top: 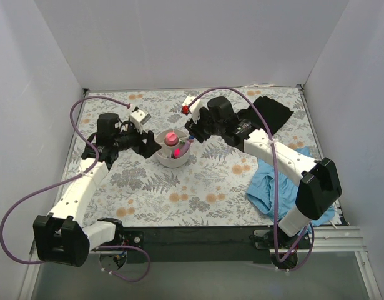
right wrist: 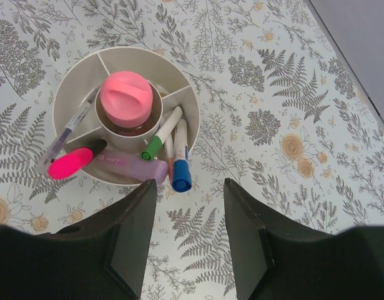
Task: Sort the stationery into containers
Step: Place the pen in the storage box, then reset both arms
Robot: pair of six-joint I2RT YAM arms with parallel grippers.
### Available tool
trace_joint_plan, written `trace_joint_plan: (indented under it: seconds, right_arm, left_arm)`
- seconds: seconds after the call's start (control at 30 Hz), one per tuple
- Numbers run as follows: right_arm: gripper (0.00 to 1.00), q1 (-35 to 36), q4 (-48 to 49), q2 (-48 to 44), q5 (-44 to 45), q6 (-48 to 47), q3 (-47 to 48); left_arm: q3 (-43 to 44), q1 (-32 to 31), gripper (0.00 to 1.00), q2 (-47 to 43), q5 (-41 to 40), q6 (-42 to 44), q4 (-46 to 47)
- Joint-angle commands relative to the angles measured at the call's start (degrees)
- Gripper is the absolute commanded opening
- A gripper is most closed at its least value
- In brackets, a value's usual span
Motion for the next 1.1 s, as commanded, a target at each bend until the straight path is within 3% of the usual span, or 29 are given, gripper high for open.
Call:
trace_joint_plan:
  seconds: [0.0, 0.1, 0.13, 0.23, 0.27, 0.33, 0.37, 0.47, 0.5, 0.53, 0.6, 0.63, 0.67, 0.7, 0.73, 0.77, 0.87, 1.07]
  right_arm:
    - [0.56, 0.04, 1.0, -0.05, 1.7, -0.38, 2.8]
    - [0.56, -0.22, 0.56, -1.54, 0.67, 0.41, 2.88]
    - [0.55, -0.14, -1.53, -1.9, -4.3, -0.02, 2.97]
    - [0.33, 0.04, -6.8, -2.34, -16.0, -2.22, 2.54]
    - [0.19, 0.21, -7.26, -2.08, -16.39, -1.7, 1.92]
    - [0.05, 0.3, -7.0, -1.99, -15.7, -1.17, -1.31]
    - [0.01, 0.3, -6.56, -2.16, -14.91, -1.69, -2.46]
    - [0.01, -0.05, -5.42, -2.52, -10.78, -3.1, -5.19]
    - [0.01, -0.31, -5.15, -2.43, -9.9, -3.1, -5.46]
    - [0.01, -0.84, -4.89, -2.51, -7.63, -1.8, -5.81]
    - [0.23, -2.59, -2.17, -2.17, -3.85, 2.06, -7.13]
    - [0.38, -3.82, -0.16, -2.08, -0.61, 9.3, -7.57]
    - [0.62, -7.92, 0.64, -1.99, -0.31, 12.86, -7.84]
    - [0.73, -10.31, 1.43, -1.99, -0.66, 17.24, -8.27]
    - [0.91, -12.42, 2.92, -2.16, 0.73, 19.9, -8.45]
    - [0.98, -14.79, 3.11, -2.25, 2.74, 22.1, -8.37]
    - [0.98, -18.66, 3.02, -1.2, 11.54, 22.38, -5.47]
    - [0.98, -24.92, 1.97, 0.65, 14.19, 21.33, 0.51]
  left_arm:
    - [2.73, -0.24, 0.69, -0.81, -1.93, -5.52, 4.46]
    - [2.73, -0.24, 0.7, -0.63, -6.32, -8.77, 5.78]
    - [2.21, 0.2, 0.7, -0.98, -10.34, -9.57, 6.04]
    - [0.45, 1.78, 0.69, -1.77, -13.28, -11.68, 7.28]
    - [0.01, 2.31, 0.67, -1.77, -12.33, -12.12, 7.1]
    - [-0.87, 2.93, 0.61, -1.08, -9.78, -12.21, 5.79]
    - [-1.57, 2.93, 0.55, -0.11, -7.25, -12.48, 4.13]
    - [-4.2, 2.93, 0.2, -1.59, -5.2, -14.92, 4.63]
    - [-4.91, 2.93, 0.0, -2.21, -6.68, -16.07, 4.99]
    - [-5.52, 3.02, 0.0, -2.56, -8.17, -17.13, 5.25]
    - [-7.63, 3.89, 0.0, -3.35, -9.24, -18.28, 5.61]
    - [-8.25, 4.07, 0.0, -3.44, -10.11, -18.63, 5.69]
    - [-9.04, 4.42, 0.09, -3.79, -11.43, -19.24, 6.48]
    - [-9.92, 5.29, 0.31, -3.97, -15.01, -21.42, 6.83]
    - [-10.19, 5.65, 0.67, -3.97, -17.91, -22.75, 7.1]
    - [-10.36, 6.09, 0.75, -3.97, -20.2, -23.63, 7.8]
    - [-10.36, 8.63, 0.77, -2.92, -26.37, -25.04, 9.64]
    - [-9.22, 11.81, 0.78, 0.24, -29.11, -21.27, 15.78]
